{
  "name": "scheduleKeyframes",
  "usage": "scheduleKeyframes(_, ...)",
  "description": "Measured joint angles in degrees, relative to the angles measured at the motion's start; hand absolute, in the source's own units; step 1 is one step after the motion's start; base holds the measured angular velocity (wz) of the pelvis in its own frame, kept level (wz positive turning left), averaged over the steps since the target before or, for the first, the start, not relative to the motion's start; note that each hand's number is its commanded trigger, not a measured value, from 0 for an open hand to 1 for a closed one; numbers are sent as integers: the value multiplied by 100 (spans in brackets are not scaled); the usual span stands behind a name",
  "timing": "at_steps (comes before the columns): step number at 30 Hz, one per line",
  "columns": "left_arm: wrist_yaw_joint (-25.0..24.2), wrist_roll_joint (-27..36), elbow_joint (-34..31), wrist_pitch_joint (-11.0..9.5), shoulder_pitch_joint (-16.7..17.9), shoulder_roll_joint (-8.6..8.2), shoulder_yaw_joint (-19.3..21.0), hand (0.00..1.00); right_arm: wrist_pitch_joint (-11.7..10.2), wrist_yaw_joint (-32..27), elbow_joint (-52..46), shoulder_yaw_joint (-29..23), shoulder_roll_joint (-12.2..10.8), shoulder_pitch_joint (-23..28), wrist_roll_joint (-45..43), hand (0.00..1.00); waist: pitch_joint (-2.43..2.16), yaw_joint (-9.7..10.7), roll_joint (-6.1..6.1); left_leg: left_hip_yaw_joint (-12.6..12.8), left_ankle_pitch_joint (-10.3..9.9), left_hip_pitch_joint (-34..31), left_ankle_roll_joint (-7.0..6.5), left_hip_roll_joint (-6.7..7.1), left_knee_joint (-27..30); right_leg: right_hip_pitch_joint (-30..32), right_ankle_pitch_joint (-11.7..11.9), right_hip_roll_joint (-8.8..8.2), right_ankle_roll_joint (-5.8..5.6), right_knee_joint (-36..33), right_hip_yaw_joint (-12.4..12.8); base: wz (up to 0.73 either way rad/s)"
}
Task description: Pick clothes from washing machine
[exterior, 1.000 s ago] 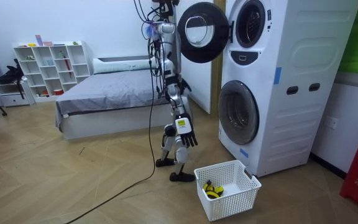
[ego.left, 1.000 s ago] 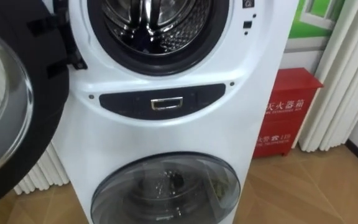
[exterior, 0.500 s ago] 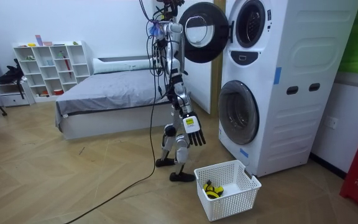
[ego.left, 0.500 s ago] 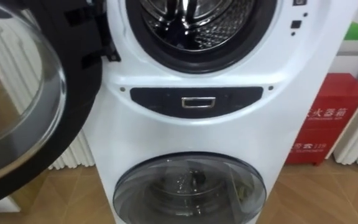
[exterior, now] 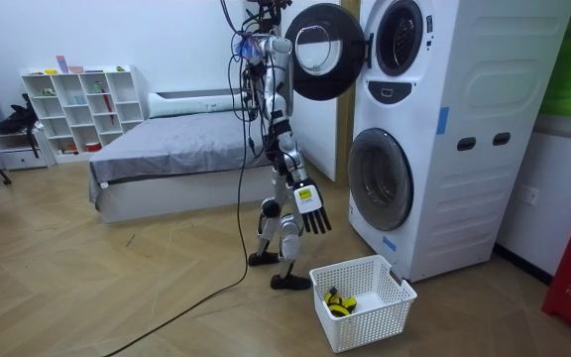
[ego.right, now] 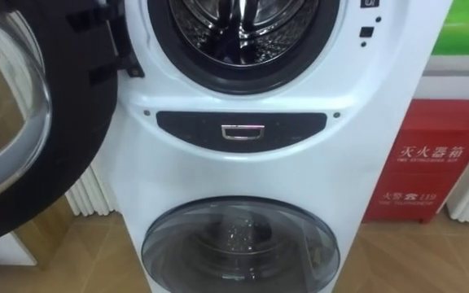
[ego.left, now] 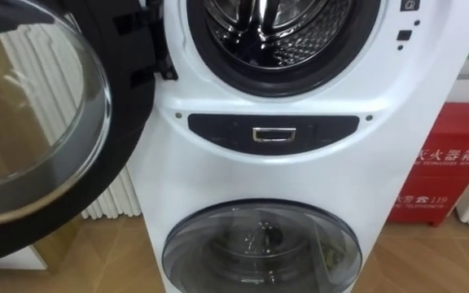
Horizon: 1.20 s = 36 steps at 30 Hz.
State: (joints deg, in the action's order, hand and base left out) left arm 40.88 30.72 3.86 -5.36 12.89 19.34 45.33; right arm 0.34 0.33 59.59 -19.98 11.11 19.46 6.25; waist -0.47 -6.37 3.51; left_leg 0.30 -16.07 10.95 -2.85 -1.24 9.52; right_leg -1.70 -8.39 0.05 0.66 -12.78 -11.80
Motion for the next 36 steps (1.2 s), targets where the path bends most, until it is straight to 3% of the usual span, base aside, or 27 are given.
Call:
scheduleKeyframes(3,44,-26,-7,-6,-254,299,60,0,-27,107,-63,-33,2,49,-345,0,9,2,-24,-1,2,-13,4,0,20,15,-26,-38,-1,-31,9,0)
scheduleKeyframes(5,-36,-166,-10,-26,-447,526,49,0,-88,176,-79,-157,2,-16,-526,0,41,69,-78,7,3,-11,4,26,21,83,-122,-90,-7,-202,7,3)
scheduleKeyframes(9,-103,-152,4,-26,-617,848,63,0,-105,236,-220,-164,6,-12,-557,0,68,160,-135,49,2,16,4,26,17,61,-125,-75,-6,-181,59,-2)
scheduleKeyframes(18,-412,-152,179,3,-770,899,46,0,-78,370,-247,-165,6,14,-657,0,69,157,-147,102,2,62,4,52,3,42,-120,-85,-29,-195,91,-1)
scheduleKeyframes(24,-573,-153,559,19,-1055,1052,41,0,-78,518,-241,-225,50,2,-701,0,70,307,-150,116,2,44,4,73,-10,57,-122,-67,-31,-178,93,1)
scheduleKeyframes(34,-978,-165,785,197,-1068,1056,-541,0,-79,812,-468,-210,68,13,-809,0,88,326,-196,114,3,19,2,62,3,56,-107,-84,-54,-188,81,2)
scheduleKeyframes(36,-1022,-181,678,340,-1067,1021,-660,0,-79,887,-483,-205,52,-45,-935,0,88,394,-213,93,9,-3,-8,67,14,27,-99,-104,-68,-169,68,34)
